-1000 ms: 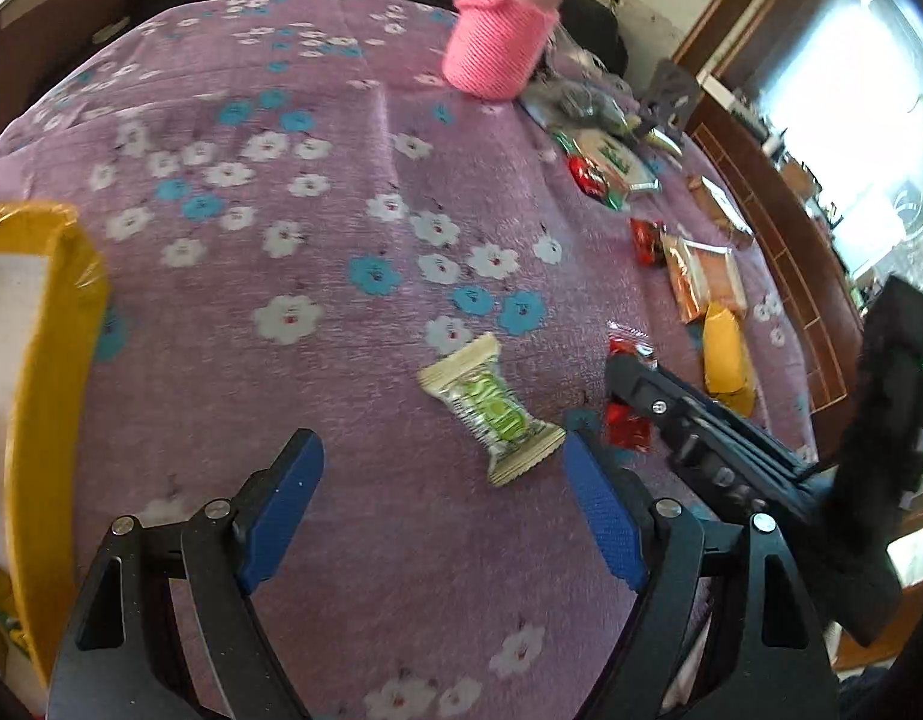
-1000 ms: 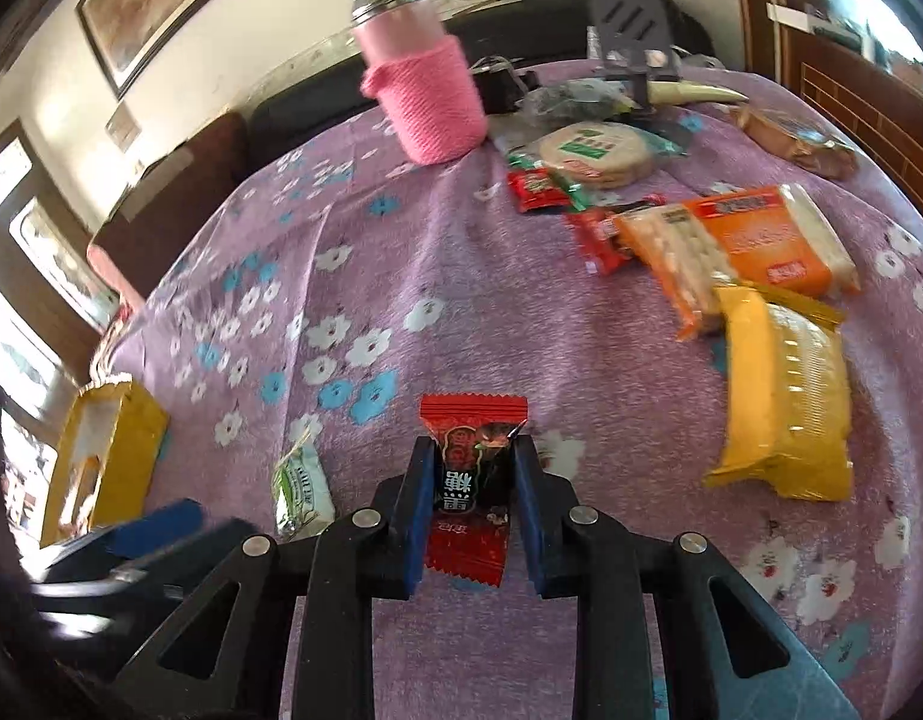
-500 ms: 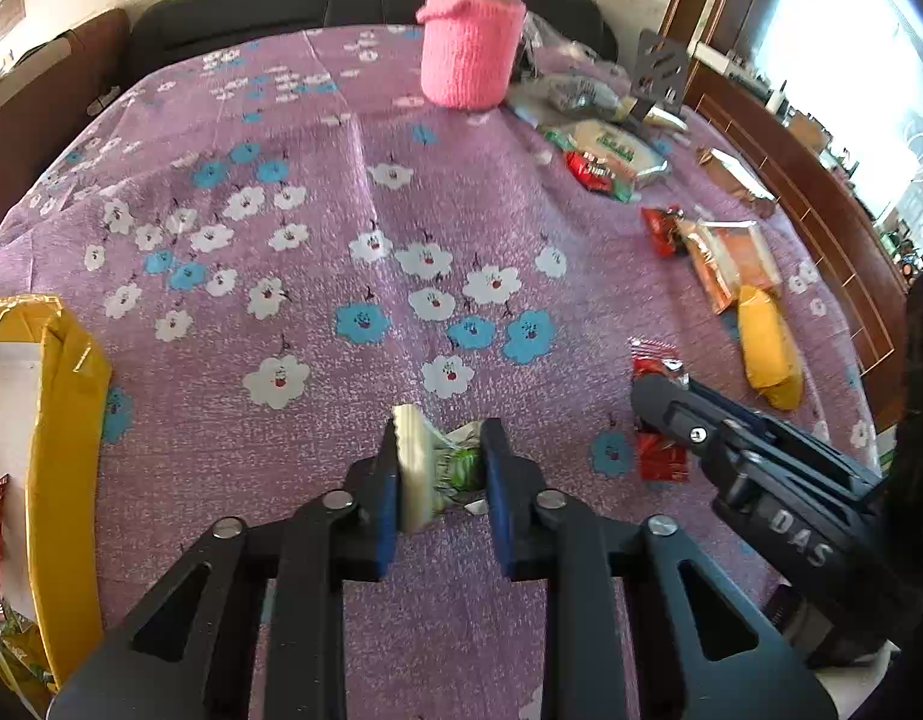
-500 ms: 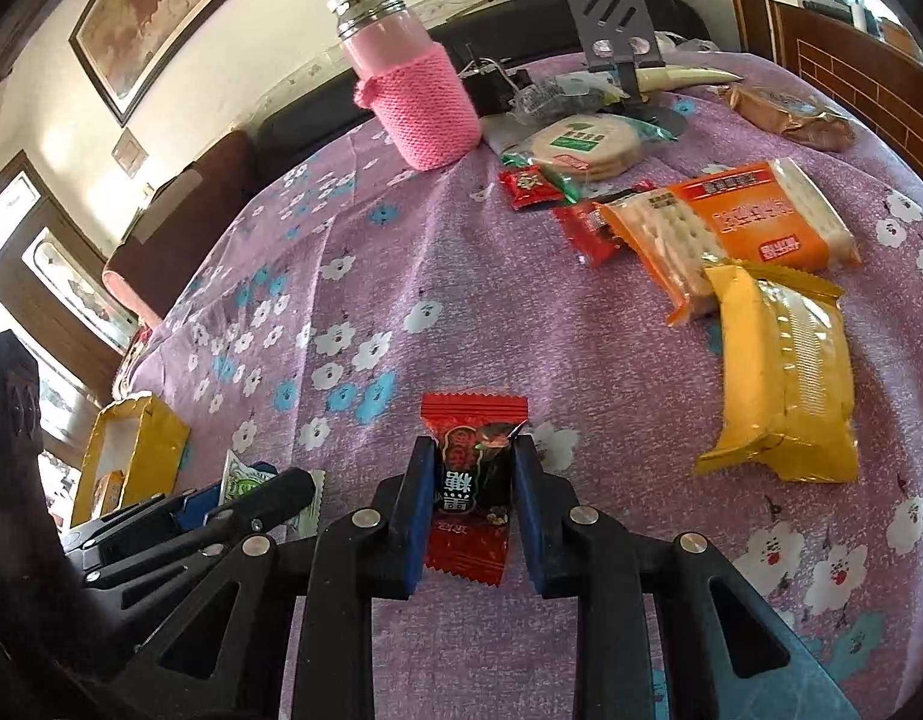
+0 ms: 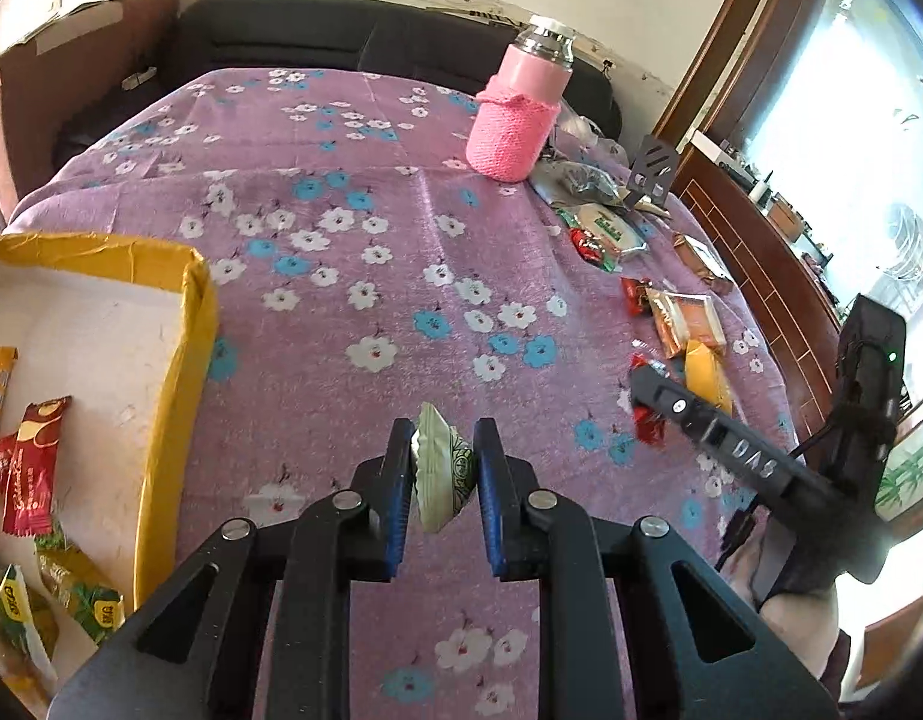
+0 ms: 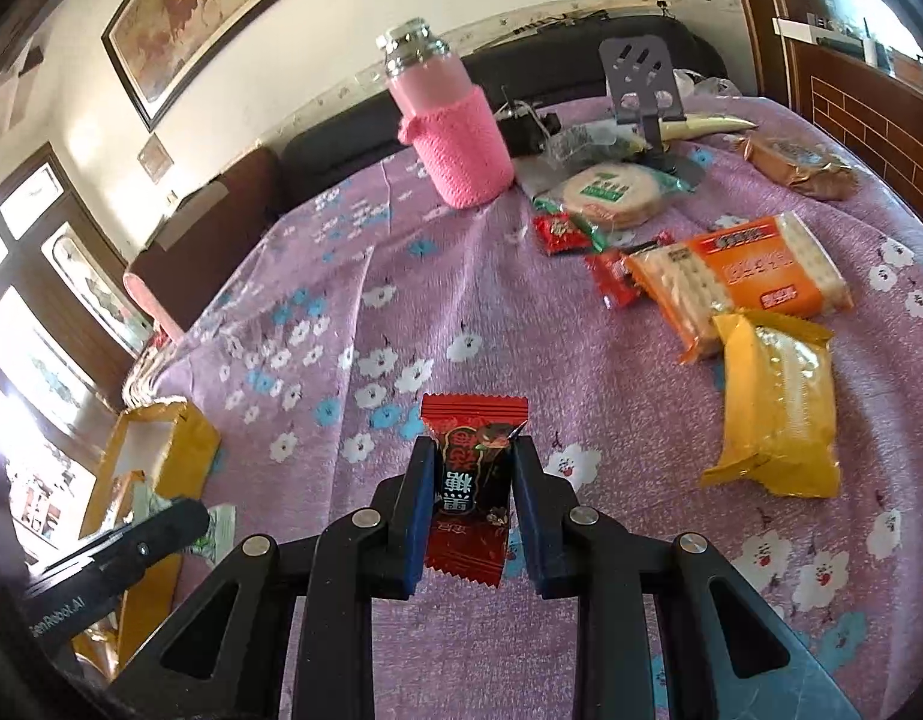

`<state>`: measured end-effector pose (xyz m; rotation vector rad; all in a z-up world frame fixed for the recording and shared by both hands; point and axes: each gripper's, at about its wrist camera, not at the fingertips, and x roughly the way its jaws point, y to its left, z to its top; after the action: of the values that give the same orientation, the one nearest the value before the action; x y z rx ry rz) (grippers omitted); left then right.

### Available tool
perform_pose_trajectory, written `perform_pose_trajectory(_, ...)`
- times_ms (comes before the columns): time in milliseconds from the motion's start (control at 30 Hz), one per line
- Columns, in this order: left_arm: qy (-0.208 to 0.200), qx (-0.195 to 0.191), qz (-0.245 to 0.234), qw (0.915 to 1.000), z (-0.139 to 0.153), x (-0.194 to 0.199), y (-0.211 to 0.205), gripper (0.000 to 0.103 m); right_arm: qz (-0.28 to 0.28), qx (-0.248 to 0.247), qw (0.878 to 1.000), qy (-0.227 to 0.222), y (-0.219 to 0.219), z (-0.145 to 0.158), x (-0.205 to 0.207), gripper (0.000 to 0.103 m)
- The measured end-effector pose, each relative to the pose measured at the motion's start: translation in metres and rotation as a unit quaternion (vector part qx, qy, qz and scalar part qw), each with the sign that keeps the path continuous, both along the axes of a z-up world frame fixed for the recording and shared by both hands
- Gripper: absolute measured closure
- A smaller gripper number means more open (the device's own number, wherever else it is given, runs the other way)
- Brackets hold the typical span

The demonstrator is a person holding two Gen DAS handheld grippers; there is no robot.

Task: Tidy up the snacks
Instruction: 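Carry both candies into the white tray and open both tools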

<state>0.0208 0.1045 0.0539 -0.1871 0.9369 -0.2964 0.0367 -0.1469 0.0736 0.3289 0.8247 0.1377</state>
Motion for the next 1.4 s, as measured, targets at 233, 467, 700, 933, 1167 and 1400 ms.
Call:
perform_pose_trajectory(233, -0.003, -0.006, -0.005, 1.0000, 0.000, -0.002, -0.005, 0.086, 0.007, 0.012, 1.000, 0.010, 0.001, -0.004, 0.004, 0.077)
perform_pose_trajectory(467, -0.020, -0.025, 0.016, 0.9994, 0.015, -0.024, 0.019, 0.086, 0.028, 0.018, 0.999, 0.001, 0.009, -0.002, 0.000, 0.077)
perform_pose_trajectory(700, -0.038, -0.049, 0.086, 0.9943, 0.027, -0.064, 0.089, 0.086, 0.058, 0.018, 0.998, -0.015, 0.029, 0.004, -0.009, 0.077)
perform_pose_trajectory(933, -0.055, -0.034, 0.164, 0.9843, 0.030, -0.100, 0.163, 0.086, 0.083, -0.007, 0.996, -0.031, 0.059, 0.009, -0.023, 0.077)
perform_pose_trajectory(1167, -0.034, -0.029, 0.183, 0.9820, 0.015, -0.112, 0.187, 0.085, 0.152, -0.023, 0.987, -0.035, 0.120, 0.024, -0.053, 0.077)
perform_pose_trajectory(1400, -0.009, -0.041, 0.160, 0.9862, -0.005, -0.118, 0.177, 0.085, 0.242, -0.013, 0.970, -0.015, 0.199, 0.029, -0.062, 0.077)
